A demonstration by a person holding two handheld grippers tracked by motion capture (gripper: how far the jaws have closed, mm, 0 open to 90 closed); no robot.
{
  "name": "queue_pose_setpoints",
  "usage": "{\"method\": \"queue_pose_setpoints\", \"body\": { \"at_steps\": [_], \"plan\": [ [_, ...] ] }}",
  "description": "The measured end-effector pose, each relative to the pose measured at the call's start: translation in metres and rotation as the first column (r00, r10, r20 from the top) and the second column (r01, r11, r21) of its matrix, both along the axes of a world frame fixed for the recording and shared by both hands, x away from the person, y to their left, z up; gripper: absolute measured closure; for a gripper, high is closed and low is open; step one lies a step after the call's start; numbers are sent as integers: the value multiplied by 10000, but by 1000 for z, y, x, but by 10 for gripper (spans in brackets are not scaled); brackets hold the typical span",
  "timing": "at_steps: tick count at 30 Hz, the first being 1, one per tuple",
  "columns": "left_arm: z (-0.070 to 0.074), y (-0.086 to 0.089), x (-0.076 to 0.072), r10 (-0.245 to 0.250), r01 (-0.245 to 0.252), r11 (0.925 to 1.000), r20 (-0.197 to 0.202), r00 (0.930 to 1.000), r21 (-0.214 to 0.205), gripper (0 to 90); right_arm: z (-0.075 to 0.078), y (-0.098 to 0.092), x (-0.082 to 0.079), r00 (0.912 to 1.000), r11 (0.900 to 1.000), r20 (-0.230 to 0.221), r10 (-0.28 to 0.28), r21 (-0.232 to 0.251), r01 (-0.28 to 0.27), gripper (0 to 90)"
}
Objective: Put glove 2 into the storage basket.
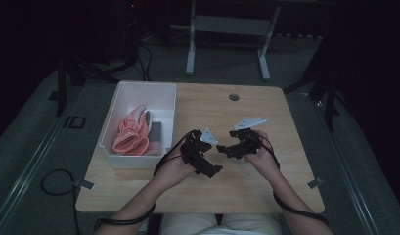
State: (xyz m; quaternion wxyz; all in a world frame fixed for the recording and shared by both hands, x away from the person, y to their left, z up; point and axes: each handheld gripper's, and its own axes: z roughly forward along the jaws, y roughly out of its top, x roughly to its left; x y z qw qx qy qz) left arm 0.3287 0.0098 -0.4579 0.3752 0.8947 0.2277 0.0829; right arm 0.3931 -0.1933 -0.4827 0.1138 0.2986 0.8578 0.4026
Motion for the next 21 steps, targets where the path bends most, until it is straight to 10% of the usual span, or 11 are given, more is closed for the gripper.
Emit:
{"method": "queue_pose_setpoints", "body": {
  "at_steps": [21],
  "plan": [
    [-58, -31, -21, -907, 907, 9959, 142, 9958, -12, 17, -44, -35, -16, 9997, 9982, -189, -178, -583, 167, 148]
  ]
}}
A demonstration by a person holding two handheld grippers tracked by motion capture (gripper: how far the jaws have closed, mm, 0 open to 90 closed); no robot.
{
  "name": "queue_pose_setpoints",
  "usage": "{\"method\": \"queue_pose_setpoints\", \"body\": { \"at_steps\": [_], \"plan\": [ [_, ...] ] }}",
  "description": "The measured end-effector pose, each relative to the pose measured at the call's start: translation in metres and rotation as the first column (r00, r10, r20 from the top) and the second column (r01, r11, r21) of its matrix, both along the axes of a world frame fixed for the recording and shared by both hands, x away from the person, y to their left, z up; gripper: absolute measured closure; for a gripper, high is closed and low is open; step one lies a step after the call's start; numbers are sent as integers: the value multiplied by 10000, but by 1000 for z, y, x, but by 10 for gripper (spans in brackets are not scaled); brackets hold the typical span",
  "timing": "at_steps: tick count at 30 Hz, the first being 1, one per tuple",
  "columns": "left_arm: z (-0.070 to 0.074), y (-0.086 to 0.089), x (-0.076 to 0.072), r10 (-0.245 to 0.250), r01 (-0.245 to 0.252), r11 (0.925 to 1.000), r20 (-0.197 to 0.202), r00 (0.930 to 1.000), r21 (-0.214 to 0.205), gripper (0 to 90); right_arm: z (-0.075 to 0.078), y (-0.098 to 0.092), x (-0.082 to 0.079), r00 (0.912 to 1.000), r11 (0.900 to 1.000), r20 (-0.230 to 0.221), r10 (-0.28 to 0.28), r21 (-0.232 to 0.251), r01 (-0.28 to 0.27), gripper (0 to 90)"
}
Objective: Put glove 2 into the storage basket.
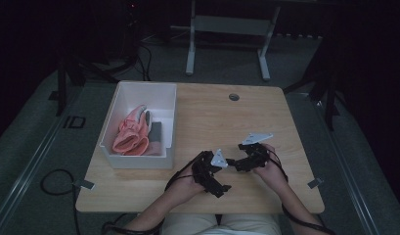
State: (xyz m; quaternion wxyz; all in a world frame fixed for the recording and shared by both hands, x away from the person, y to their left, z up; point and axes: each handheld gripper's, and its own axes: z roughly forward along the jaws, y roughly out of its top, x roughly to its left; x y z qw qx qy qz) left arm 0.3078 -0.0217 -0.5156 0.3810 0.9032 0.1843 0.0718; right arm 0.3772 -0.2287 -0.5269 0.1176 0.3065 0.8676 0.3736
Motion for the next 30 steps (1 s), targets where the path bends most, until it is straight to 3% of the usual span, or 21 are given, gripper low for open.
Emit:
{"method": "queue_pose_setpoints", "body": {
  "at_steps": [15, 23, 30],
  "plan": [
    [-24, 3, -5, 17, -18, 9995, -25, 10000, -308, 17, -16, -14, -12, 9998, 9998, -33, -178, -40, 178, 147],
    [-34, 2, -5, -135, 134, 9999, -147, 9998, -34, 17, -21, -19, -14, 9995, 9994, 42, -324, -78, 325, 147],
    [-34, 3, -5, -117, 115, 9999, -194, 9997, -105, 17, -24, -23, -13, 9993, 9993, 30, -360, -17, 360, 143]
  ]
}}
